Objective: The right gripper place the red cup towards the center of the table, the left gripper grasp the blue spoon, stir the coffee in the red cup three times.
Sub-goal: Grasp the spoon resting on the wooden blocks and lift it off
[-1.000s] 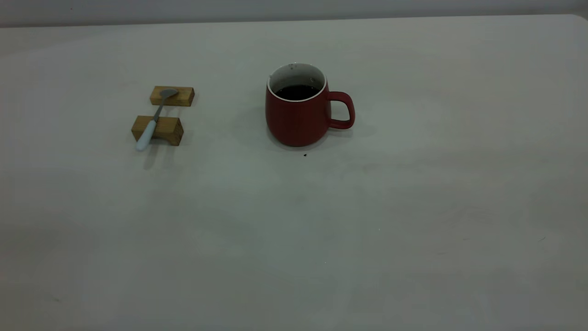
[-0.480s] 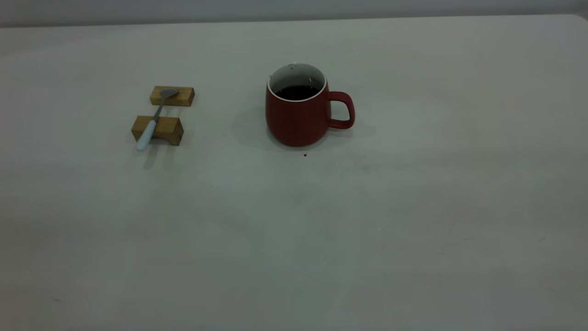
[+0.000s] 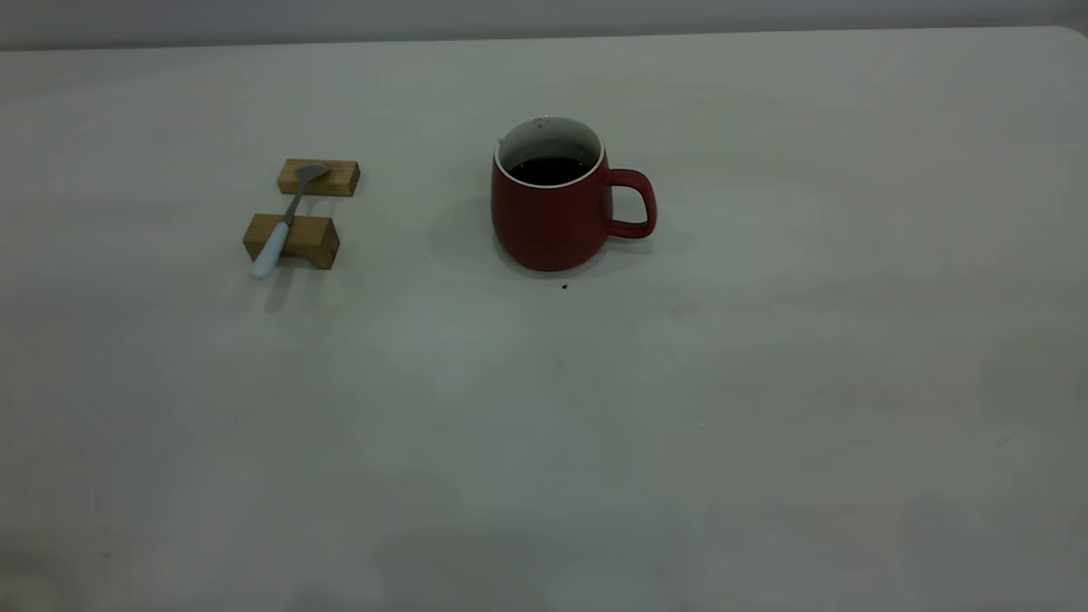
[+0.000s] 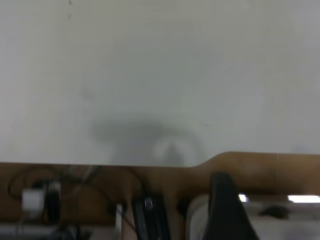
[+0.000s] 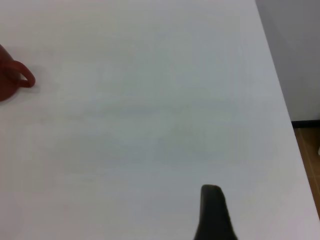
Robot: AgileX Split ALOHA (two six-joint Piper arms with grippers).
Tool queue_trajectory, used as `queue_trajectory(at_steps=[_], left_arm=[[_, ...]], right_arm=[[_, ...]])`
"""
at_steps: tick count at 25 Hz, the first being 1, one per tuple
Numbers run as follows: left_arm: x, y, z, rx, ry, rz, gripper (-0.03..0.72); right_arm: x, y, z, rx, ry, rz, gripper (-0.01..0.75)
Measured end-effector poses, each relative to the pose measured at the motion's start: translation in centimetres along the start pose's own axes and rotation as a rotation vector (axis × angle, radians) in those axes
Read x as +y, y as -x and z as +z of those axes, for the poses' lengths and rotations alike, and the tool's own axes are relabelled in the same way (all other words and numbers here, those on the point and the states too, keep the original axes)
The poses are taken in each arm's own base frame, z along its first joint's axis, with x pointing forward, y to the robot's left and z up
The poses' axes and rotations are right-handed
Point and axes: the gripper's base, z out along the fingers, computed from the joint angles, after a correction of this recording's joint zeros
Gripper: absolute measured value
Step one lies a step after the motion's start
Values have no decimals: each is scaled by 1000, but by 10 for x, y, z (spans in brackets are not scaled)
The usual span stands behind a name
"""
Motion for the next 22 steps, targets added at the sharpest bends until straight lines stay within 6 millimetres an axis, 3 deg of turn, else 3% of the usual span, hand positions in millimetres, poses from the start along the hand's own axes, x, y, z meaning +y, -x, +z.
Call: queue_trajectory(at_steps=[6, 9, 18, 22], left_arm=[[-12, 62, 57, 146, -37, -39, 525], [-16, 83, 88, 194, -44, -53, 525], [-23, 122, 176, 275, -40, -86, 525], [-37, 134, 213, 318, -46, -61, 525]], right_arm=[[0, 0, 0, 0, 0, 0, 564], [0, 0, 0, 0, 0, 0, 564], [0, 0, 0, 1, 0, 0, 564], [0, 0, 0, 1, 0, 0, 564]])
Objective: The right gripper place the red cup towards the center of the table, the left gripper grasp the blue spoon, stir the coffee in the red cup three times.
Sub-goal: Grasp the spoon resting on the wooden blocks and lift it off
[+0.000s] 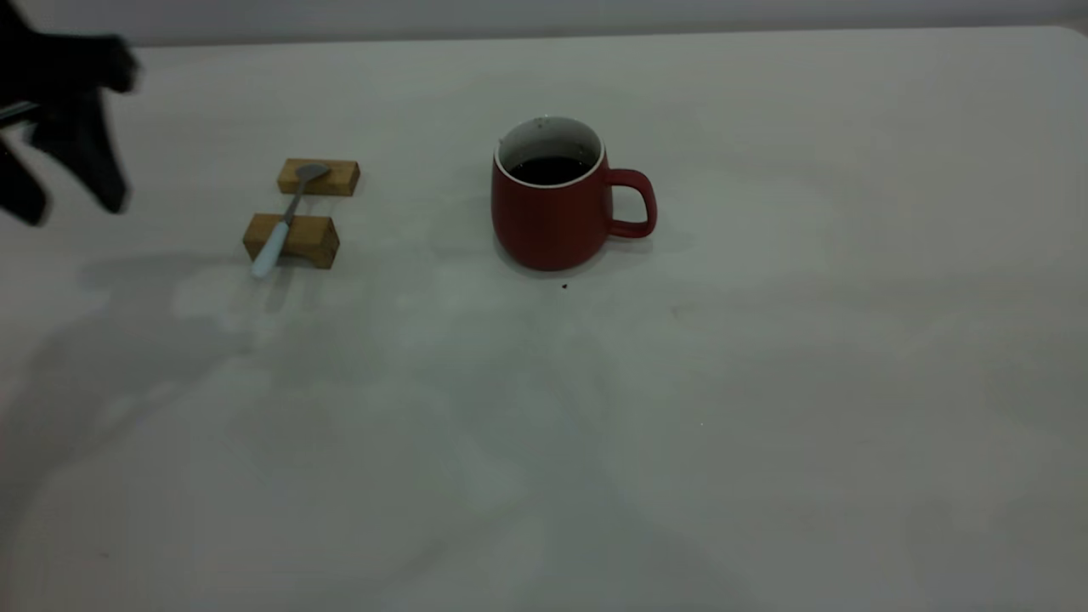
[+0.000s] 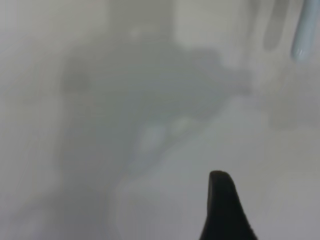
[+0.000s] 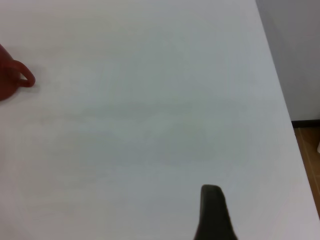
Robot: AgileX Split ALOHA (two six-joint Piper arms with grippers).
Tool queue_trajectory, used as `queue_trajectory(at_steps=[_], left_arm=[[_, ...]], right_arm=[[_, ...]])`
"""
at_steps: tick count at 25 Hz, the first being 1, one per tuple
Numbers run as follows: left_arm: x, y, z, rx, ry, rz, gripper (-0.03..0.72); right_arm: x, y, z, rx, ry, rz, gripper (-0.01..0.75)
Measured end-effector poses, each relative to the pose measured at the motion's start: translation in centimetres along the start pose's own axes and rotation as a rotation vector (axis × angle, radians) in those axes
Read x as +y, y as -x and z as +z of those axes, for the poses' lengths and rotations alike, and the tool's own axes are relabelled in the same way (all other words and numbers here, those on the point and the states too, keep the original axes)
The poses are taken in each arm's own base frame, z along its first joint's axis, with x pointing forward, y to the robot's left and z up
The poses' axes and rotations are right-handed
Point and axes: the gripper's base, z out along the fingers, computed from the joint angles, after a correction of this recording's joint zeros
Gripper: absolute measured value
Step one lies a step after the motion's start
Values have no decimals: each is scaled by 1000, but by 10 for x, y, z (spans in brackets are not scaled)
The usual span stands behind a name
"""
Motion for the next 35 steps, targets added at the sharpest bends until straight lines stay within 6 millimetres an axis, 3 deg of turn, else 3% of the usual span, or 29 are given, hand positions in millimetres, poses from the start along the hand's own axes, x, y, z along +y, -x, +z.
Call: queue_trajectory(at_steps=[5, 11, 18, 35], left_arm=[[-29, 24, 32, 21, -8, 43, 525], [-48, 47, 62, 35, -9, 39, 526], [-51, 58, 84, 90, 3, 33, 526], [-48, 55, 123, 124, 16, 26, 526]], right_arm=[[0, 0, 0, 0, 0, 0, 564], [0, 0, 0, 0, 0, 0, 564], [0, 0, 0, 0, 0, 0, 564], [0, 0, 0, 1, 0, 0, 564]])
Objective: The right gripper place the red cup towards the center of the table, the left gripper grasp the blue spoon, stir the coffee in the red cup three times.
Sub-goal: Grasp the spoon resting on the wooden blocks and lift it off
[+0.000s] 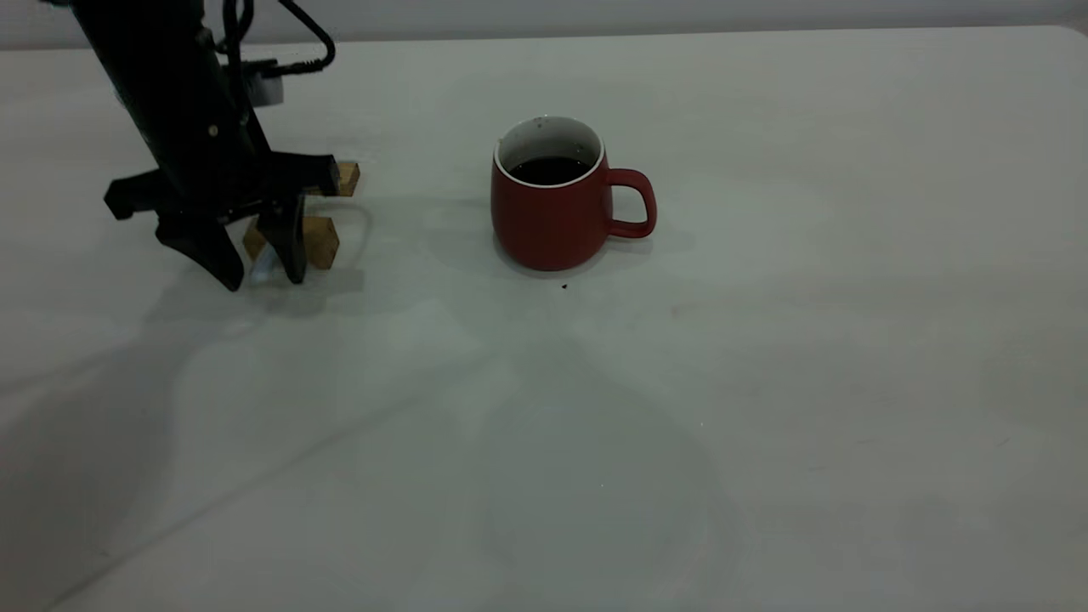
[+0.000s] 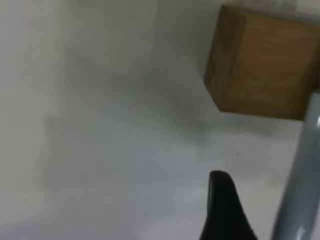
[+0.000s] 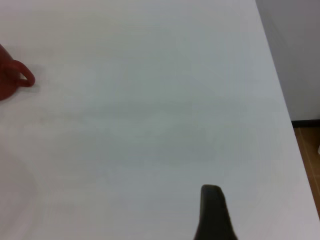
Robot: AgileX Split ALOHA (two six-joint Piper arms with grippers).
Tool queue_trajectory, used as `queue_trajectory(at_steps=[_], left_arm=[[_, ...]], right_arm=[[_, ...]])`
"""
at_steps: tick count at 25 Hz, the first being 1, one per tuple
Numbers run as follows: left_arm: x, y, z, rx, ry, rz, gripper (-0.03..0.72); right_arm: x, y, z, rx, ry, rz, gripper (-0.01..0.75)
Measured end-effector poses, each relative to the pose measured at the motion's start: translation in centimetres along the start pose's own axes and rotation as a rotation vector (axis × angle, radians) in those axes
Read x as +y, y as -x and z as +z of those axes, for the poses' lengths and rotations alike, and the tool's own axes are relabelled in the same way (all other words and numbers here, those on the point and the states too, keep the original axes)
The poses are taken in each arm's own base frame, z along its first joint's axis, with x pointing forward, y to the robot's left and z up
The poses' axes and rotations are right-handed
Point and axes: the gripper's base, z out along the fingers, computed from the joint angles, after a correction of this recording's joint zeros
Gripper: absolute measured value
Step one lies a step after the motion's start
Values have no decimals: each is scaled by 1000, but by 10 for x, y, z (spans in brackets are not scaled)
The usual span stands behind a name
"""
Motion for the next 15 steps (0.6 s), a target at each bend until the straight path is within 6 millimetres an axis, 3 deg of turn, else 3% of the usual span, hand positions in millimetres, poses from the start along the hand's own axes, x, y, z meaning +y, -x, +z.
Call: queue_trajectory(at_steps=[11, 15], left_arm=[[-1, 6, 7, -15, -3, 0, 440], [-1, 6, 7, -9, -2, 0, 368]], right_arm=[[0, 0, 0, 0, 0, 0, 564], [0, 0, 0, 0, 0, 0, 564]])
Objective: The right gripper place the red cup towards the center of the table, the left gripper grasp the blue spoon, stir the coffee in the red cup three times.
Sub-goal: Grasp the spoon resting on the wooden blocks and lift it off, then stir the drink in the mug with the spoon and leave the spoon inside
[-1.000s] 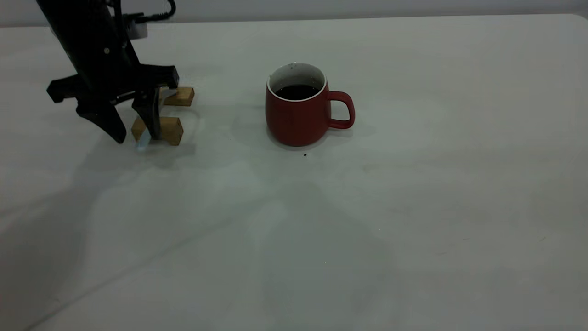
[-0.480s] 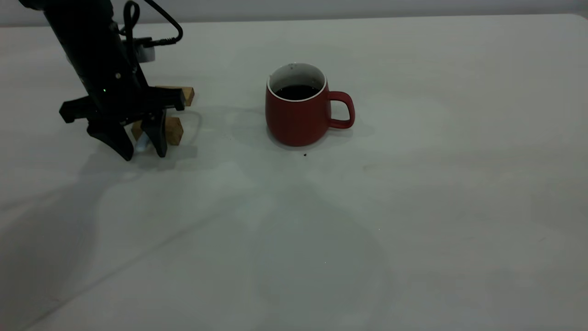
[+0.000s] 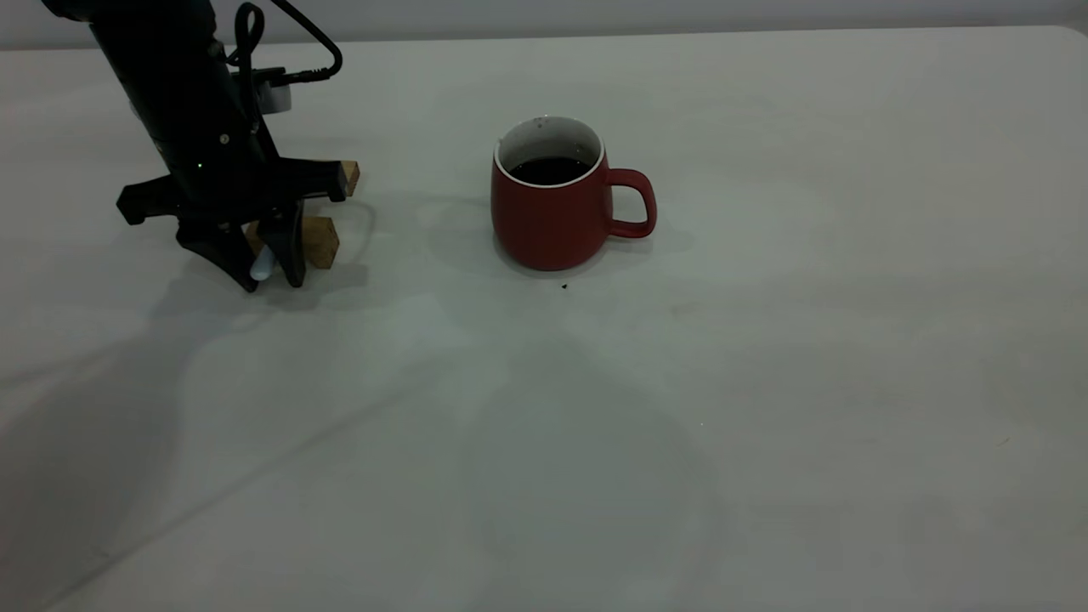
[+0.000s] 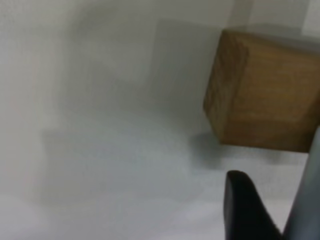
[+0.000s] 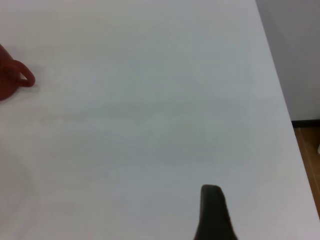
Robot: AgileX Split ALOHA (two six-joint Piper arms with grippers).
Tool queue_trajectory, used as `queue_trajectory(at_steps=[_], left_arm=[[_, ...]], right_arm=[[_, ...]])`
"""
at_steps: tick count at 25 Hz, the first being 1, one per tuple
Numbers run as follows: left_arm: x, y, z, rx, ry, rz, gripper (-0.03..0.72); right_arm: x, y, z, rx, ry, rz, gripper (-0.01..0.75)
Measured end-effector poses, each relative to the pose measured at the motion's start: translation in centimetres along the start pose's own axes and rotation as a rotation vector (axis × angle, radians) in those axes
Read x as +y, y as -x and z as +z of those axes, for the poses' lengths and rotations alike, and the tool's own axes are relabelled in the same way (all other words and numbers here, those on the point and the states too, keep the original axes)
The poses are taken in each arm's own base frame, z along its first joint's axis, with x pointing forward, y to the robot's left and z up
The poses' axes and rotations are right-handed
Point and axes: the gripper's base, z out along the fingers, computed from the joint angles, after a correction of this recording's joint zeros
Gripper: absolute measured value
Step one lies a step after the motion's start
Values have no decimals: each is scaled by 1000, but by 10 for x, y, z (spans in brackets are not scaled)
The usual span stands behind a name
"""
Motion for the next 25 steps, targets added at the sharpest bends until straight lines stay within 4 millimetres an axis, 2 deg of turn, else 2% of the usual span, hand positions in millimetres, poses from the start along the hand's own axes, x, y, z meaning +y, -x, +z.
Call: queue_trajectory(at_steps=[3, 6, 11, 14, 16, 20, 25], left_arm=[[0, 1, 0, -8, -2, -5, 274], [-1, 3, -1, -22, -5, -29, 140], [-6, 10, -16, 20, -8, -39, 142], [-19, 14, -45, 23, -38, -39, 142], [-33, 16, -71, 5, -95, -55, 142], [-60, 13, -109, 13, -297, -179, 142], [-87, 9, -127, 164, -592, -470, 142]], right_arm=[[0, 0, 0, 0, 0, 0, 564], [0, 0, 0, 0, 0, 0, 564], [0, 0, 0, 0, 0, -1, 564], [0, 0, 0, 0, 0, -1, 564], [0, 0, 0, 0, 0, -1, 564], [0, 0, 0, 0, 0, -1, 564], [0, 0, 0, 0, 0, -1, 564]])
